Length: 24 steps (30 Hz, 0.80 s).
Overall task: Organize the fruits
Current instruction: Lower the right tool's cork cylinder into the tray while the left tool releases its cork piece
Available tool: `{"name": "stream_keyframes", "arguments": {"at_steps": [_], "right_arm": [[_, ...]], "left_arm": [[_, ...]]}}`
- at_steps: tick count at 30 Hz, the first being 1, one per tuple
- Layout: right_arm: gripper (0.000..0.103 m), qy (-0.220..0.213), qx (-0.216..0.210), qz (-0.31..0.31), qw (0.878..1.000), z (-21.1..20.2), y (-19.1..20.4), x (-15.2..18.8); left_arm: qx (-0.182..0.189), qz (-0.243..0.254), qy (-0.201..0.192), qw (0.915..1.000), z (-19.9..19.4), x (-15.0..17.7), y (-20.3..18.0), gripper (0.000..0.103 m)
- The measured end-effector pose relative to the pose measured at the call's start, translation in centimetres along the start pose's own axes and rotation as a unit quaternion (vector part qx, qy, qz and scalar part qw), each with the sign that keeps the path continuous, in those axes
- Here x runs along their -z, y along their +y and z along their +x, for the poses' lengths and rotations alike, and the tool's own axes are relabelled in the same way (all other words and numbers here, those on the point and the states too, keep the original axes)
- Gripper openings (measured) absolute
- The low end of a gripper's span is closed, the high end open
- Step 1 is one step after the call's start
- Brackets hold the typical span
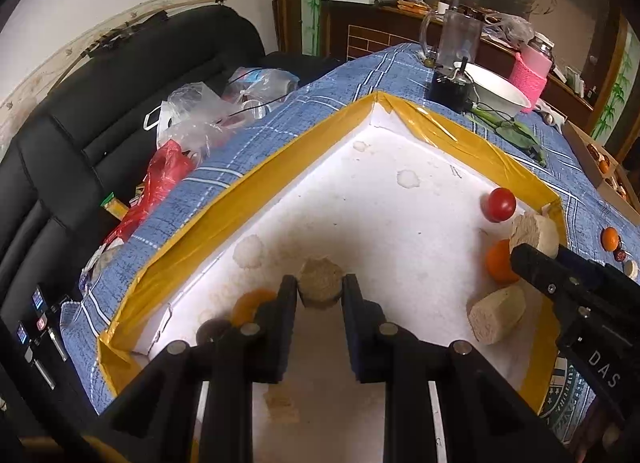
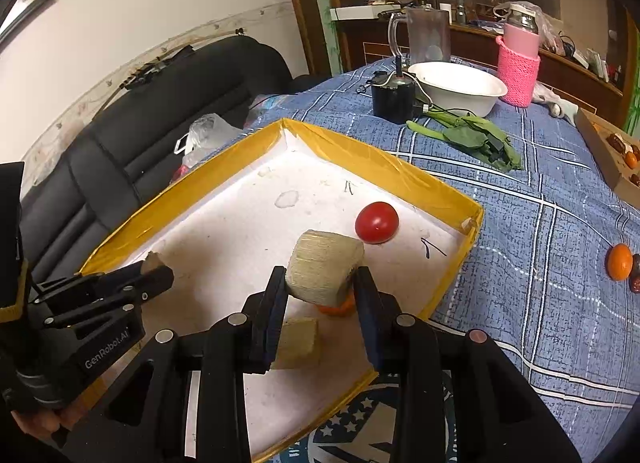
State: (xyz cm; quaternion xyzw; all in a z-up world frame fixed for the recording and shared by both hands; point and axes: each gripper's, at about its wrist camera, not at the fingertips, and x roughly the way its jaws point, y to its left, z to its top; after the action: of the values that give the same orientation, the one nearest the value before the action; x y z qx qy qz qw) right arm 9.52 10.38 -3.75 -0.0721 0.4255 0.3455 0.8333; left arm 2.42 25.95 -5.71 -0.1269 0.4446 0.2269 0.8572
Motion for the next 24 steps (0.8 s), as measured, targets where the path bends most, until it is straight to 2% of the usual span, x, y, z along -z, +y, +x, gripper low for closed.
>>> {"name": "stream_keyframes", "arguments": {"at_steps": [3,5,7,8,9,11,12,15,18,24], "right_arm": [[0.043,0.001,0.002,-0.002,1.0,-0.2,-0.1,0.0],[0.045,-0.005,0.003,0.001,1.0,-0.9,-0.2,0.0],[0.053,-0.014,0.005,0.004,1.0,-1.8,-0.4,0.1],[0.053,-0.016,0.004,0.004,1.0,-2.0,-0.4,0.1],[0.054,-0.018,0.002,0.005,1.0,-2.4,-0.5,0.2],[0.057,-0.024,0.004,0.008,1.0,-3.1,-0.6,0.5],[0.057,-0.027,0.003,0.01,1.0,-3.4,-0.8,0.7],[0.058,-0.035,0.005,0.019,0.999,-4.8,-1.6,1.3],[0.066,-0.048,0.011,0.033,0.998,-6.5,-3.1,2.1],[0.068,-0.066,0.029,0.08,0.994,-9.8,-7.7,4.2]], "left_arm": [[0.001,-0.005,0.002,1.0,0.1,0.0,0.2,0.026],[-0.004,-0.006,0.006,1.0,0.1,0.1,0.3,0.027],[0.001,-0.013,0.017,0.9998,0.1,0.2,0.6,0.044],[0.005,-0.02,0.019,0.9996,0.0,0.3,0.8,0.063],[0.006,-0.026,0.016,0.9995,-0.3,0.4,0.9,0.072],[-0.006,-0.028,-0.001,0.9996,-1.1,0.7,0.9,0.073],[-0.01,-0.025,-0.005,0.9996,-1.5,0.7,0.9,0.076],[-0.018,-0.017,-0.01,0.9997,-2.4,0.9,0.7,0.077],[-0.016,-0.017,-0.02,0.9995,-3.5,1.0,0.4,0.081],[-0.002,0.001,-0.043,0.9991,-5.8,1.3,-1.9,0.083]]}}
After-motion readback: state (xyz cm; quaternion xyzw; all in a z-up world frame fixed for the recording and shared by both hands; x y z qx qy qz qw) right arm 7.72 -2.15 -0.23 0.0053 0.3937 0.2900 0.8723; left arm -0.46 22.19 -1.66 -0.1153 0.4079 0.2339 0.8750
